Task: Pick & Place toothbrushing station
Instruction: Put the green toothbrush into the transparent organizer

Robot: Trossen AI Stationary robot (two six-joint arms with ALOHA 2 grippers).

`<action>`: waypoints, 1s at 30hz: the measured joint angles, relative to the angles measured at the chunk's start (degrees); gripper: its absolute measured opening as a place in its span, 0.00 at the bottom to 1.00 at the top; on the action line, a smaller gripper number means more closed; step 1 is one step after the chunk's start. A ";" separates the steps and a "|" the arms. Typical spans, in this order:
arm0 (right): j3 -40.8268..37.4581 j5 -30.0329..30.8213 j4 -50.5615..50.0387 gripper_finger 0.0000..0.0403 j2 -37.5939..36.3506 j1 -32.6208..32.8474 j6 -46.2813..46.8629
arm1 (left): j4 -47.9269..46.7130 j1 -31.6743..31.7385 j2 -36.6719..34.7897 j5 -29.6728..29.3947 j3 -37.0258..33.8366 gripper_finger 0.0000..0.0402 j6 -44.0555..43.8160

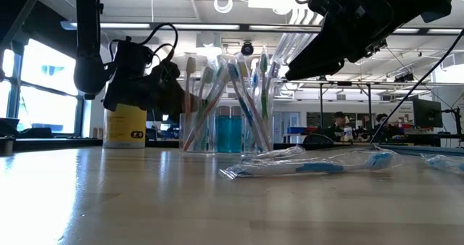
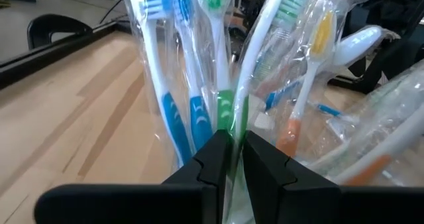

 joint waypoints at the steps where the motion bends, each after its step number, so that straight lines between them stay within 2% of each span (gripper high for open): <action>1: 0.00 0.00 0.00 0.51 0.00 -0.01 0.02 | -0.17 0.05 0.00 0.02 0.02 0.10 -0.02; 5: 0.00 0.13 0.00 0.51 0.00 0.00 0.08 | -0.23 0.06 0.00 0.04 0.00 0.10 -0.30; 10: 0.00 0.17 0.00 0.51 0.00 0.00 0.17 | -0.52 0.10 0.04 2.37 0.02 0.10 -7.30; 20: 0.00 0.17 0.02 0.51 0.00 0.00 0.17 | -0.41 0.10 0.07 2.31 -0.02 0.11 -7.06; 30: 0.00 0.17 0.00 0.51 0.00 -0.01 0.04 | -0.17 0.08 0.15 1.99 -0.07 0.36 -6.78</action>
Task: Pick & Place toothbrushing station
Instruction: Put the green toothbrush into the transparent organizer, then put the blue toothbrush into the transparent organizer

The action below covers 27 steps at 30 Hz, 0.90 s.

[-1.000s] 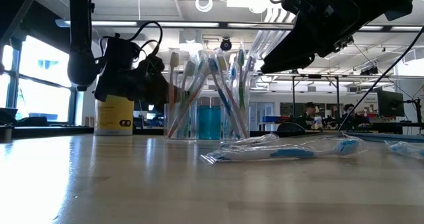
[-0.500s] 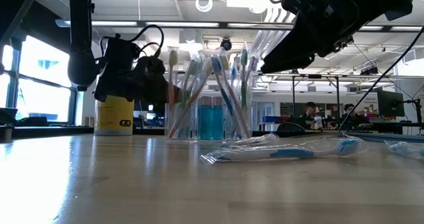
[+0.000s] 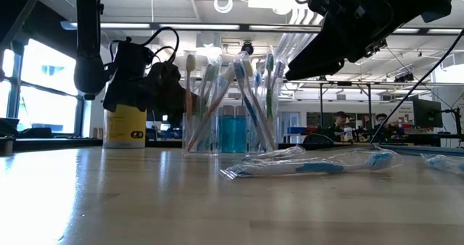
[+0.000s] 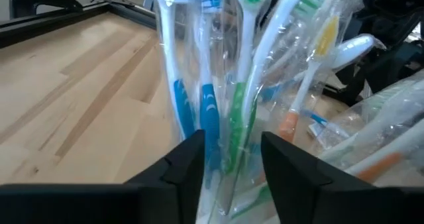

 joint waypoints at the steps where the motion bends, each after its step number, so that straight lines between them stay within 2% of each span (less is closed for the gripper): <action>1: 0.00 0.01 0.00 0.51 0.00 0.00 0.00 | -0.04 0.00 0.00 -0.07 0.00 0.38 0.99; 7: 0.00 -0.04 -0.02 0.51 0.00 0.01 0.00 | -0.34 -0.12 -0.74 -2.33 -0.11 0.40 3.70; 14: 0.02 -0.17 -0.13 0.51 0.00 0.01 -0.02 | 0.09 -0.02 -5.50 -2.24 -0.11 0.39 3.77; 21: 0.04 0.00 -2.86 0.51 -0.44 0.20 -1.89 | -1.82 -0.02 -12.61 -0.97 -0.10 0.39 4.92; 27: 0.09 -0.50 -6.87 0.51 -2.51 3.02 -1.99 | -1.70 -0.02 -21.14 -0.86 -0.04 0.39 8.82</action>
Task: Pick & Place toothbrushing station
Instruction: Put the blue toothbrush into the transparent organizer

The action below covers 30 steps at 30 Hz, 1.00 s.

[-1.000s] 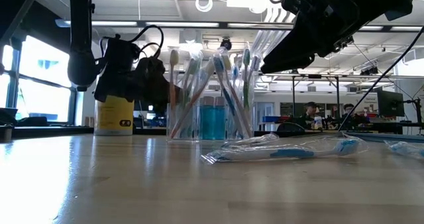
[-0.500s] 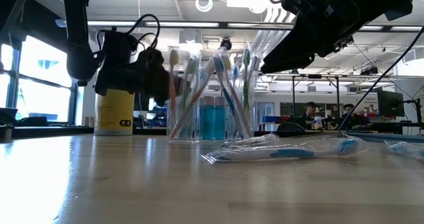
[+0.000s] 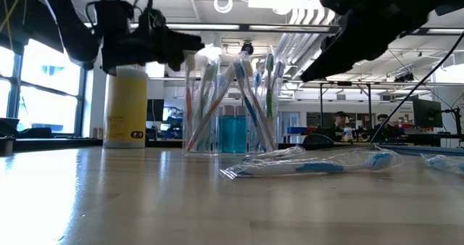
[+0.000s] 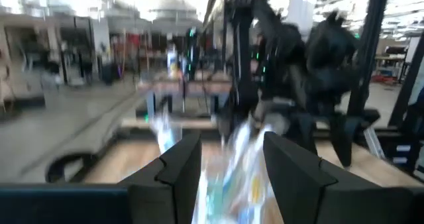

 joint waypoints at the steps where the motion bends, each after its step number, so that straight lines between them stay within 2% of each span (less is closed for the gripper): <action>1: -0.01 -0.69 -0.01 0.51 0.00 0.66 0.00 | -0.19 0.00 -1.49 -0.01 0.02 0.39 -0.02; 5: -0.01 -5.51 -3.28 0.51 1.07 2.63 -0.98 | -2.73 -0.51 -6.48 0.18 0.03 0.39 -0.35; 11: -0.05 -7.49 -7.14 0.51 5.76 2.52 1.63 | -7.60 -5.24 -8.84 0.29 0.07 0.39 0.67; 18: -0.05 -14.90 -6.26 0.51 9.28 -0.88 2.05 | -8.58 -11.63 -8.80 -0.69 0.07 0.39 2.34; 24: -0.05 -24.37 -1.02 0.51 14.46 -3.30 3.20 | -8.06 -16.54 -8.95 -0.77 0.07 0.39 2.50; 30: 0.05 -27.38 3.03 0.51 18.89 -3.79 4.53 | -8.09 -18.86 -8.95 -1.06 0.07 0.39 2.48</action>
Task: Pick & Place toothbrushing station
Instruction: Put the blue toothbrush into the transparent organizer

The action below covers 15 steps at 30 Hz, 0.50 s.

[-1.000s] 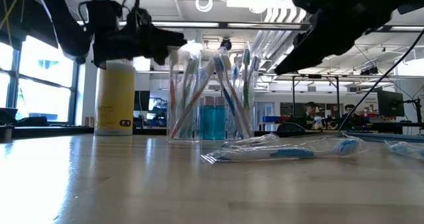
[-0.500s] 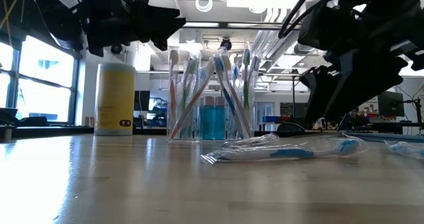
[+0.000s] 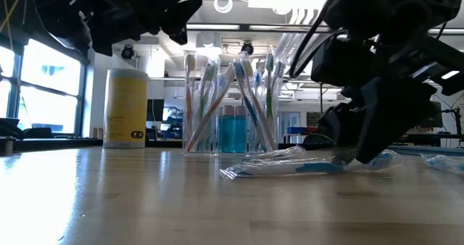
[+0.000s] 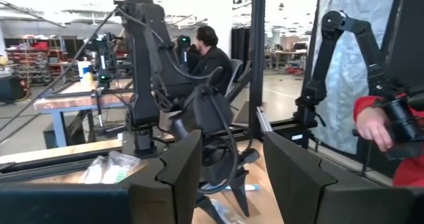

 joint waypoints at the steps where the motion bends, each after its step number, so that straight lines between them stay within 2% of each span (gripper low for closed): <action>1: 0.05 -0.25 -0.03 0.50 0.13 -0.40 -0.03 | -0.02 -0.07 0.00 0.00 0.00 0.39 0.00; 6: 0.03 -0.93 -0.74 0.37 0.24 -1.51 -1.70 | -0.61 0.00 0.00 -0.12 0.00 0.39 -1.69; 12: -0.06 -0.11 -0.81 0.05 -0.16 -1.64 -3.45 | -0.94 -0.39 0.00 -0.25 0.00 0.39 -1.66; 15: -0.10 0.59 -1.20 0.02 -0.67 -1.30 -3.48 | -0.92 -0.76 0.00 -0.42 0.00 0.39 -1.37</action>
